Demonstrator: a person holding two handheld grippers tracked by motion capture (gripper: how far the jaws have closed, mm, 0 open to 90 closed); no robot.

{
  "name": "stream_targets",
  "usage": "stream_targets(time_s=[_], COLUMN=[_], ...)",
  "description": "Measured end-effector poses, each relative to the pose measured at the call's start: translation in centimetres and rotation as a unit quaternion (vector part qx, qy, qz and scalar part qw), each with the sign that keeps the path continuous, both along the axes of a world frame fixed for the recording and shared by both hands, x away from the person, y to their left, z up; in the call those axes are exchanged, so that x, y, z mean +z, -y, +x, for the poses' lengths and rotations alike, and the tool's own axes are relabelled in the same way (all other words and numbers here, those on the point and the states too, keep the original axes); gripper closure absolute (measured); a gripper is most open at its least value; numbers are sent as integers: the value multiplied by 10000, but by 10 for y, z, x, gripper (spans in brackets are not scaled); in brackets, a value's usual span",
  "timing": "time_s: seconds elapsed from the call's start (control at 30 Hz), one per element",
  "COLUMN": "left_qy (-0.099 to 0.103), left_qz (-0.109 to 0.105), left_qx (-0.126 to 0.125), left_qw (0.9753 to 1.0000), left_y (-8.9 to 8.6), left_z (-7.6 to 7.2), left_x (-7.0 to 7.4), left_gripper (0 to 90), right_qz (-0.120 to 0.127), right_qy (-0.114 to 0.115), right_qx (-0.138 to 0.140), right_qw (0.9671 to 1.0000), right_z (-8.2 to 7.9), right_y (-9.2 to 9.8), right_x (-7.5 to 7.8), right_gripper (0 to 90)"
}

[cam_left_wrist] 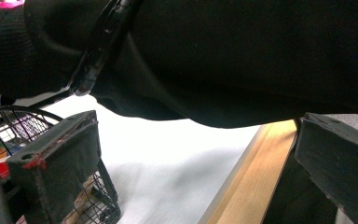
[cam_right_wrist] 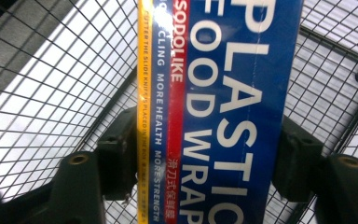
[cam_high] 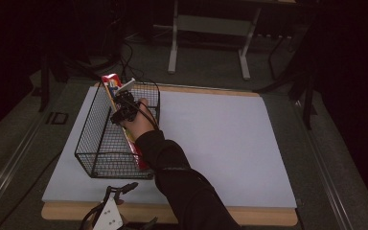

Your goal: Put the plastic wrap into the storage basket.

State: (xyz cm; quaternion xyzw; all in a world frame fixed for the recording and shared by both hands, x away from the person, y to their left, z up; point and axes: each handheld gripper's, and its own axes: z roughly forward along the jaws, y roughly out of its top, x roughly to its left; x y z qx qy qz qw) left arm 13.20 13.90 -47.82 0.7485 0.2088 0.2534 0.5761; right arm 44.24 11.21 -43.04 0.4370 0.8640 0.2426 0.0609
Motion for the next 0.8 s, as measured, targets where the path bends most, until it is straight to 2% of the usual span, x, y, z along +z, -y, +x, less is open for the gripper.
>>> stream_targets(time_s=[0.13, 0.17, 0.3, 0.33, 0.53, 0.57, 0.7, 0.8], left_qy=[-10, -15, -18, -30, -49, -48, -84, -85], left_qz=[4, 1, 6, 9, 17, 20, 38, 49], left_qx=[2, 3, 10, 22, 36, 36, 45, 59], left_qw=[10000, 10000, 10000, 10000, 10000, 10000, 9999, 9999], left_y=[0, 0, 0, 0, 0, 1, 1, 1], left_z=[0, 0, 0, 1, 1, 2, 3, 3], left_x=[0, 0, -1, -1, -1, -2, -2, -3], left_gripper=[6, 6, 6, 6, 6, 6, 6, 6], right_qz=[127, 238, 282, 352, 528, 605, 746, 805], right_qy=[27, 4, 96, 127, 233, 333, 332, 501], right_qx=[67, 90, 133, 204, 264, 280, 316, 425], right_qw=[9999, 9997, 9995, 9991, 9980, 9972, 9962, 9946], right_z=[-1, -2, -4, -5, -8, -10, -13, -16], right_y=[4, 7, 14, 19, 34, 40, 49, 61], right_x=[6, 10, 15, 17, 22, 24, 27, 31], right_gripper=[297, 288, 257, 201, 169, 169, 169, 159])
